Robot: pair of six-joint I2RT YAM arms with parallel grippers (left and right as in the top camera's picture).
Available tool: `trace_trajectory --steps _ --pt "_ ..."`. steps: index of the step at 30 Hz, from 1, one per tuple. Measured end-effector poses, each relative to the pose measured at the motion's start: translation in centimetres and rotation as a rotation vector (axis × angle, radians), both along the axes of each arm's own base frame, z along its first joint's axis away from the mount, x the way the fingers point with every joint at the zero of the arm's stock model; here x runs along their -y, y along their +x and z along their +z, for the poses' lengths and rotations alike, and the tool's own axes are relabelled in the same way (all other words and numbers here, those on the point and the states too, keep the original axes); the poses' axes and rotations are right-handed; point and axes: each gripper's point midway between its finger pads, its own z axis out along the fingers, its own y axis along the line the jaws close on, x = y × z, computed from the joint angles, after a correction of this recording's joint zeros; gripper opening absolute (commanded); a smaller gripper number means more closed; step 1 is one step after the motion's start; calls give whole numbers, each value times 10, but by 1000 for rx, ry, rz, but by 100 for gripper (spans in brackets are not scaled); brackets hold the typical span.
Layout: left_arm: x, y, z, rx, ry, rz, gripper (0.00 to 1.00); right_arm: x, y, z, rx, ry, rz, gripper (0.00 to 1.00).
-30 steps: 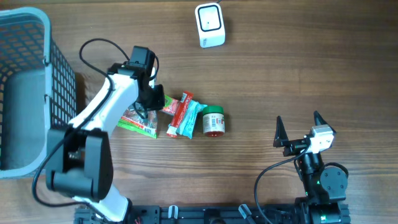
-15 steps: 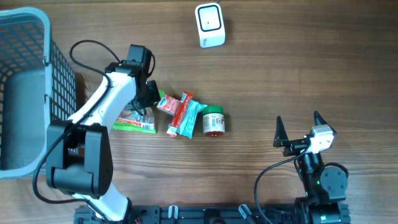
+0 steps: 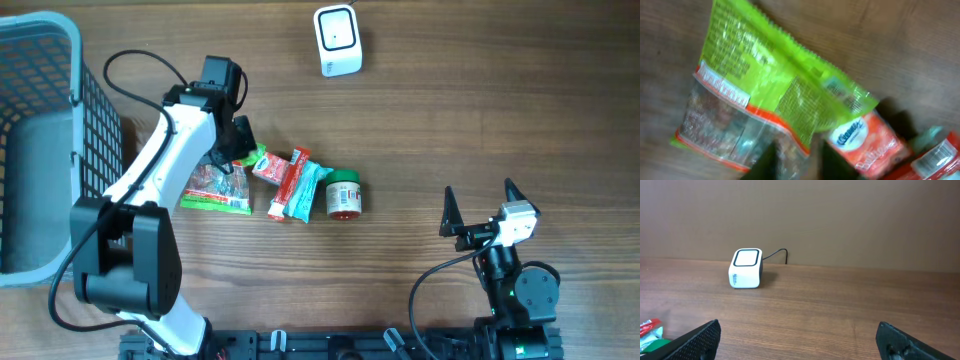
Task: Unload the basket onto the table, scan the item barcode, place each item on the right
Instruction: 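Lower the green snack bag onto the table beside the red packages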
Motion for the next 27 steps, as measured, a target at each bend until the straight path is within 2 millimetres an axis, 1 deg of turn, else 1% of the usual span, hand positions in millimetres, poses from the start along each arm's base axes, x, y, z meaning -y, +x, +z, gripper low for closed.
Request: trace_trajectory --steps 2,5,7,10,13,16,17,18,20,21,23,25,26,27 --pt "-2 -8 -1 -33 11 -6 4 0 0 0 0 0 0 100" --pt "-3 -7 -3 -28 14 -5 4 0 0 0 0 0 0 100" --pt "-3 -8 -10 -24 13 -2 4 0 0 0 0 0 0 100" --pt "-4 -14 -25 -27 13 0 10 0 0 0 0 0 0 100" --pt "-6 -18 -37 -25 19 6 11 0 0 0 0 0 0 100" --pt "-7 -14 -38 -9 20 10 15 0 0 0 0 0 0 100" --pt "-7 -14 -37 -9 20 10 17 0 0 0 0 0 0 100" --pt "-7 -15 -37 -14 21 10 22 0 0 0 0 0 0 100" --pt "-7 -16 -32 -26 24 6 29 0 0 0 0 0 0 100" --pt "-7 -15 -28 -24 23 4 30 0 0 0 0 0 0 99" --pt "-6 -9 -15 -8 21 1 38 0 0 0 0 0 0 100" --pt "-4 1 6 42 10 -1 44 0 0 0 0 0 0 100" --pt "-1 7 21 85 -6 -4 54 0 0 0 0 0 0 100" --pt "1 11 33 120 -20 -5 68 0 0 0 0 0 0 100"
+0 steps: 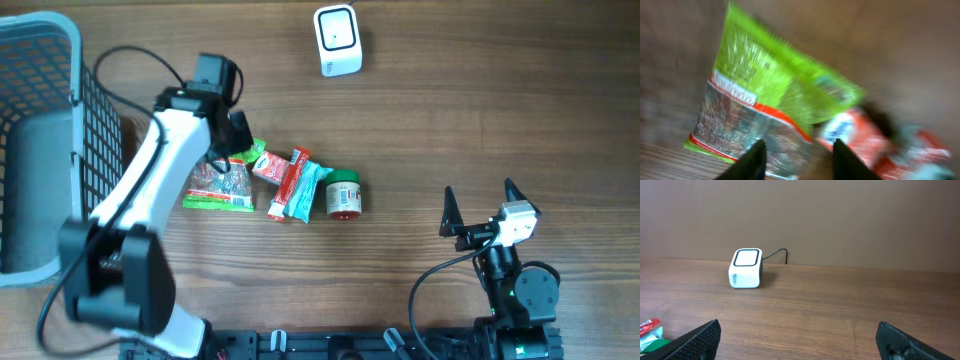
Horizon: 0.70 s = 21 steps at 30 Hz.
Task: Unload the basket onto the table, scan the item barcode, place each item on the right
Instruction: 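Lower the green snack bag onto the table beside the red packages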
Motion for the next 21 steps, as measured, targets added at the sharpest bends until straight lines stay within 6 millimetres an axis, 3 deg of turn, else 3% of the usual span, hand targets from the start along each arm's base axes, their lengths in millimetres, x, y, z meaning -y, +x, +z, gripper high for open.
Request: trace_trajectory --steps 3,5,7,15,21 --pt "11 5 41 107 -75 -18 75 0 0 0 0 0 0 100" --pt "22 -1 54 116 -141 -39 84 0 0 0 0 0 0 100" --pt "29 -8 55 93 -183 -55 99 0 0 0 0 0 0 100" --pt "53 -21 52 37 -273 -103 100 0 0 0 0 0 0 100" --pt "53 -32 49 -12 -276 -102 100 0 0 0 0 0 0 100"
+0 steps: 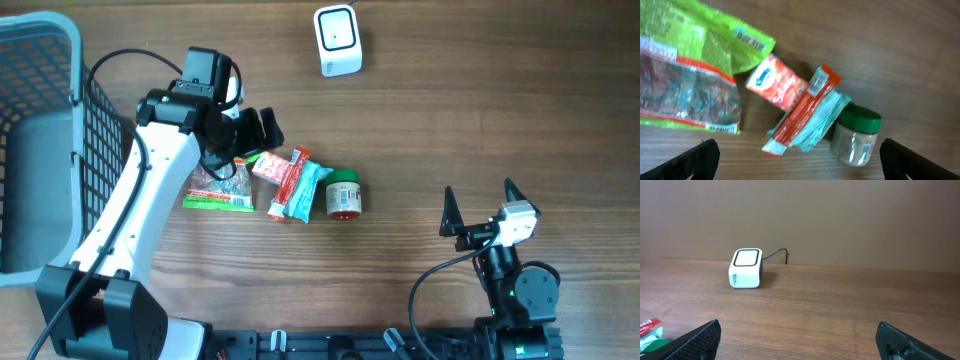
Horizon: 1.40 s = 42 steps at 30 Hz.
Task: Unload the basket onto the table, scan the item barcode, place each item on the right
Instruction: 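Lower the green snack bag onto the table beside the red packages, then open the left gripper and raise it above the bag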
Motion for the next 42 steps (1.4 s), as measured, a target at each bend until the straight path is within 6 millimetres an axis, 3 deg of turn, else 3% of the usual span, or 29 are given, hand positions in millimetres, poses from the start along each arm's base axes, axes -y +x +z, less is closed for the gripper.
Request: trace_trajectory --steps 12,23,36,39,42 --pt "-57 18 -2 68 261 165 100 1 0 1 6 -24 -4 100" --pt "-67 23 0 90 289 200 100 1 0 0 5 -31 -3 100" --pt "-115 48 9 167 272 341 100 0 0 -9 -78 108 -5 100" --pt "-112 49 9 172 260 284 100 -1 -2 6 -116 145 0 100" --pt "-102 50 9 185 234 185 100 -2 -6 51 -132 171 2 100"
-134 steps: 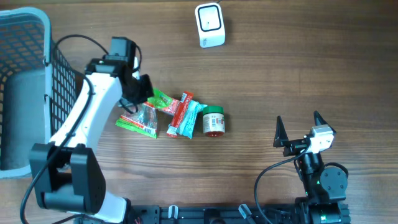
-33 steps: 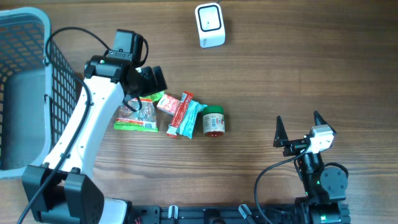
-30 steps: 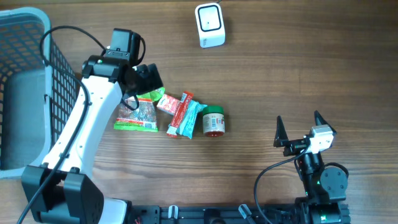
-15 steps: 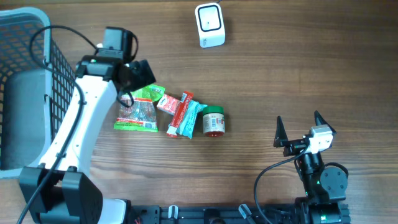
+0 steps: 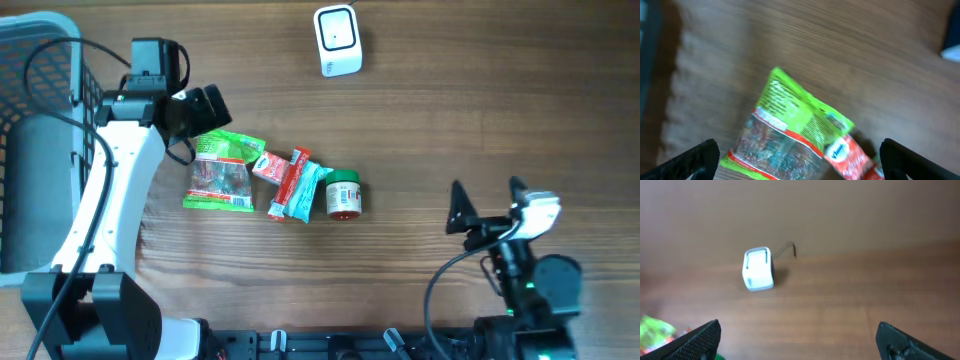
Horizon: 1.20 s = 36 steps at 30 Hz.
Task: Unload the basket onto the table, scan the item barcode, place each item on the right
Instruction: 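Open the left gripper and raise it above the bag, then move the right gripper over the green-lidded jar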
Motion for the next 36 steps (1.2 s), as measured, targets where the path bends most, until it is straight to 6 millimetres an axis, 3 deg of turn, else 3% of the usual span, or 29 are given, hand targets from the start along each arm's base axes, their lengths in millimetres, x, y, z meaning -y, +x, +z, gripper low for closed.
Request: trace_trajectory --steps 4,11,15,17,18,20,21,26,28,30,36 --pt "7 10 5 45 -7 -70 100 -5 -5 57 -109 8 28 100" --pt "6 12 6 58 9 -92 100 -16 -7 97 -587 16 83 100" --pt "6 12 6 58 11 -97 100 -23 11 107 -831 29 100 100" --pt "6 12 6 58 13 -99 100 -33 39 114 -874 57 138 100" --pt "6 13 6 59 13 -99 100 -37 51 114 -886 71 160 95" --pt "6 12 6 58 13 -99 100 -46 66 111 -911 98 200 83" --pt "6 12 6 58 14 -101 100 -60 80 96 -972 138 261 81" --pt "6 12 6 58 14 -101 100 -93 85 45 -1209 160 297 79" --pt "6 12 6 58 14 -101 100 -111 85 26 -1278 124 297 83" --pt "6 12 6 58 14 -101 100 -131 81 8 -1335 71 300 100" --pt "6 12 6 58 14 -101 100 -189 80 -39 -1393 -84 340 98"
